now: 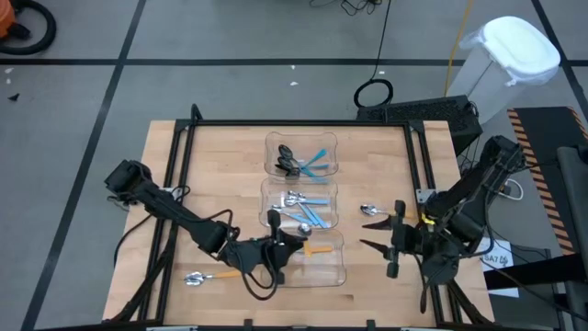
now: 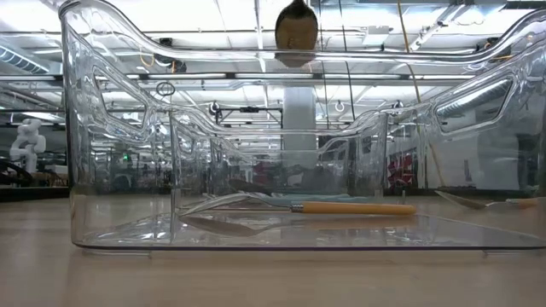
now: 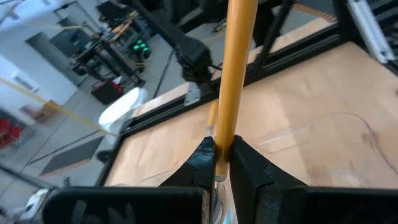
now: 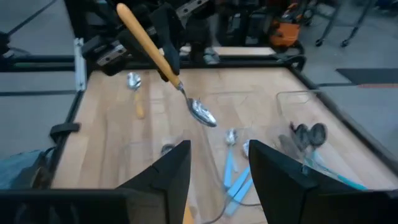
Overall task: Sort silverware by color (type)
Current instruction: Put the yellow spoon into the bottom transparent bin
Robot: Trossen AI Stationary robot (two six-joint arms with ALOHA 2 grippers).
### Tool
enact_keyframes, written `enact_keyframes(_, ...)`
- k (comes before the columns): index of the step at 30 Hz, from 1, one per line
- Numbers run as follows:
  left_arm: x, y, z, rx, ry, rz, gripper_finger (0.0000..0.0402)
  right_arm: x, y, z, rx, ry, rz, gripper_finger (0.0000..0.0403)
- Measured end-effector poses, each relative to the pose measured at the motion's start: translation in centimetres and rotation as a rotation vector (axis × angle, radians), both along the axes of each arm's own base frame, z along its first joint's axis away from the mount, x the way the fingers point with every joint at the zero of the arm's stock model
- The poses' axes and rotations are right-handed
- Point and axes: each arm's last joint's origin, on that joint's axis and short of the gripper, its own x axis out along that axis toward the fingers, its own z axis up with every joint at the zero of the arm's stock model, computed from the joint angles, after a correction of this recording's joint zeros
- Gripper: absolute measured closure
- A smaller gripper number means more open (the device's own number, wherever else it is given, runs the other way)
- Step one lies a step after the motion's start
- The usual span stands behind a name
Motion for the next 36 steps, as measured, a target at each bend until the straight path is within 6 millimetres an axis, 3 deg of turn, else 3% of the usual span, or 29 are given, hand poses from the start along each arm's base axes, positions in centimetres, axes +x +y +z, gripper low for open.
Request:
enact_keyframes(9,-0.1,0.0,1.7,-0.037,0.054,0.124,0.0376,0.1,-0.2,0.3,-0.054,-0.056,-0.068,0.0246)
enact_keyframes(21,-0.2,0.1,1.6,-0.069,0.071,0.152,0.0376,0.1,-0.2,0.2,-0.059,-0.049,-0.065,0.0246)
enact_keyframes(30,0.1,0.7,1.6,-0.074,0.068,0.170,0.0376,1.5,-0.2,0.1,-0.108,-0.054,-0.078,0.0246)
enact_keyframes(36,0.1,0.8,1.6,-0.077,0.068,0.175,0.0376,2.3,0.6,0.3,-0.218,-0.052,0.004,0.0246)
